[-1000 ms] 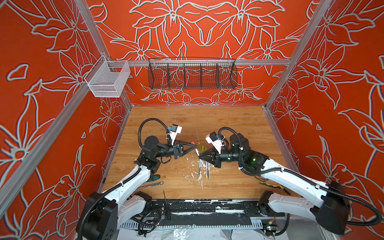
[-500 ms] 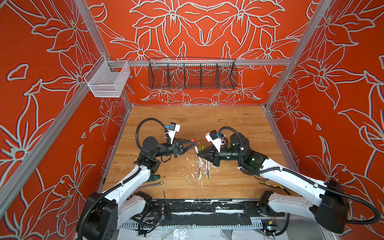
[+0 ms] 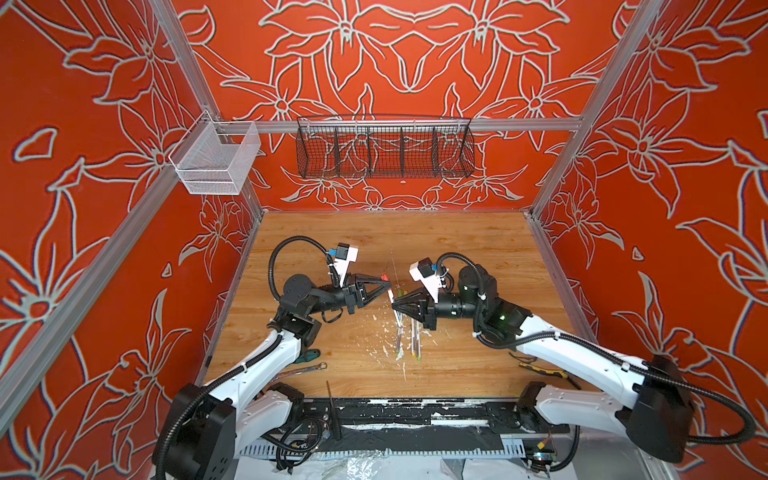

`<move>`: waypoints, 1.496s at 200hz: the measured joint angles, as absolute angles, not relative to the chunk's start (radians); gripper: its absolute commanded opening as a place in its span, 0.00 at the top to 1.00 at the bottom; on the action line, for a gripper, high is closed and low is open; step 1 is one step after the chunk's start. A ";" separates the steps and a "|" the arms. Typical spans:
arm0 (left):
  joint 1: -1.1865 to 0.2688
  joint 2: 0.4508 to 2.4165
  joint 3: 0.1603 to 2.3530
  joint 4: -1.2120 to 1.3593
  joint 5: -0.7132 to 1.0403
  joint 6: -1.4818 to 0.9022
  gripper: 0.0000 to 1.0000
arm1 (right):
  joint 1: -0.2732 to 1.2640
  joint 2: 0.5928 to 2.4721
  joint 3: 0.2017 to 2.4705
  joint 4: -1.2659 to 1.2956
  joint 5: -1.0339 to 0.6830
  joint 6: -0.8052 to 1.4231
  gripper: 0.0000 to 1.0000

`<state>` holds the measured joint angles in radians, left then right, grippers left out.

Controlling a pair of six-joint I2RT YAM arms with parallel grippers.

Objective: Insert the pens into the pen caps

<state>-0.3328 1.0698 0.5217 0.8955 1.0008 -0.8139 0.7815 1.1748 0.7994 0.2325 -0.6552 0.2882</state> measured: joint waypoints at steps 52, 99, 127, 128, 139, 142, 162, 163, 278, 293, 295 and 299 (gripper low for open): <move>-0.337 1.031 0.561 0.712 0.984 -0.692 0.99 | 0.783 1.192 0.824 0.186 -0.651 0.280 0.98; -0.362 0.984 0.589 0.549 0.962 -0.570 0.99 | 0.793 1.171 0.824 0.145 -0.639 0.262 0.99; -0.382 0.982 0.608 0.482 0.947 -0.510 0.99 | 0.794 1.159 0.824 0.129 -0.630 0.260 0.99; -0.382 0.982 0.608 0.479 0.946 -0.508 0.99 | 0.794 1.159 0.824 0.128 -0.628 0.260 0.99; -0.389 0.977 0.612 0.452 0.934 -0.485 0.99 | 0.794 1.158 0.824 0.119 -0.625 0.260 1.00; -0.389 0.975 0.612 0.444 0.931 -0.479 0.99 | 0.794 1.157 0.824 0.118 -0.624 0.260 1.00; -0.399 0.957 0.612 0.404 0.909 -0.449 0.99 | 0.794 1.155 0.824 0.116 -0.623 0.259 1.00; -0.399 0.956 0.612 0.403 0.909 -0.448 0.99 | 0.794 1.155 0.824 0.116 -0.623 0.260 1.00; -0.414 0.958 0.607 0.431 0.885 -0.445 0.96 | 0.794 1.155 0.849 0.081 -0.616 0.262 1.00; -0.414 0.961 0.607 0.432 0.883 -0.445 0.94 | 0.794 1.155 0.858 0.059 -0.609 0.262 1.00; -0.414 0.961 0.607 0.432 0.883 -0.445 0.93 | 0.794 1.155 0.859 0.057 -0.609 0.262 1.00; -0.416 0.961 0.607 0.432 0.882 -0.445 0.93 | 0.794 1.155 0.862 0.051 -0.609 0.262 1.00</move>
